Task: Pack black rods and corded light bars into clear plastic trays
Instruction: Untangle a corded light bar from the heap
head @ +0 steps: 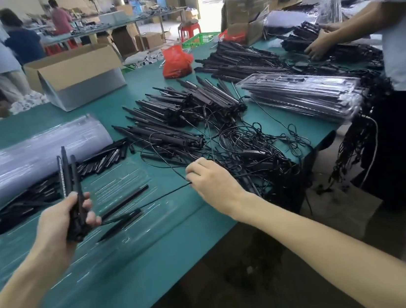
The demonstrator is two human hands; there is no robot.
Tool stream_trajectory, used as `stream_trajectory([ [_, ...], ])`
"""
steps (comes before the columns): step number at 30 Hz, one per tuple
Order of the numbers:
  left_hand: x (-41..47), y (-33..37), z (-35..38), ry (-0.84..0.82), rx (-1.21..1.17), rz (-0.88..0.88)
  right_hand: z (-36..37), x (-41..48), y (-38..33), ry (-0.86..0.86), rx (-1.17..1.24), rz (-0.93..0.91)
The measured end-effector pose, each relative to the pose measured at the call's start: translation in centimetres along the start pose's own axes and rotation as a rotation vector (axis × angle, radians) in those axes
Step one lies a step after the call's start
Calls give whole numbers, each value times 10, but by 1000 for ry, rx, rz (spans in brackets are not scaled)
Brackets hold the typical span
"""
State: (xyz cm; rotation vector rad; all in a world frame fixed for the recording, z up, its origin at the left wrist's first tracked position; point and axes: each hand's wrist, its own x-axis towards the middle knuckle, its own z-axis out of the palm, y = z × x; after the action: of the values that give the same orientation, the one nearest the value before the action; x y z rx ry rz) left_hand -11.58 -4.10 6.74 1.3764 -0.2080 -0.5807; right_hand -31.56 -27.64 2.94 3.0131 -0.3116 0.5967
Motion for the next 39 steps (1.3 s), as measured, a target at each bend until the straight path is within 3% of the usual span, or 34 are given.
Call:
stream_trajectory([
  [4,3,-7,-2,-19,139,4,0,4,-12,26,-33,15],
  [9,-11,-16,3,-91,493,35,-6,21,-36,67,-41,11],
  [13,-20,-21,21,-115,505,86,-6,28,-40,111,-41,10],
  [18,-22,-25,44,-143,511,115,8,11,-42,-39,-53,-25],
  [24,-12,-29,62,-150,735,161,-4,-13,-30,211,214,-55],
  [27,-7,-31,64,-143,917,143,-14,-25,-5,288,291,127],
  [31,-5,-32,69,-69,1109,132,-20,-28,34,128,327,435],
  [37,-10,-29,80,42,1670,382,-19,-32,53,66,344,462],
  [39,-9,-25,91,17,1674,469,-18,-31,54,46,315,457],
])
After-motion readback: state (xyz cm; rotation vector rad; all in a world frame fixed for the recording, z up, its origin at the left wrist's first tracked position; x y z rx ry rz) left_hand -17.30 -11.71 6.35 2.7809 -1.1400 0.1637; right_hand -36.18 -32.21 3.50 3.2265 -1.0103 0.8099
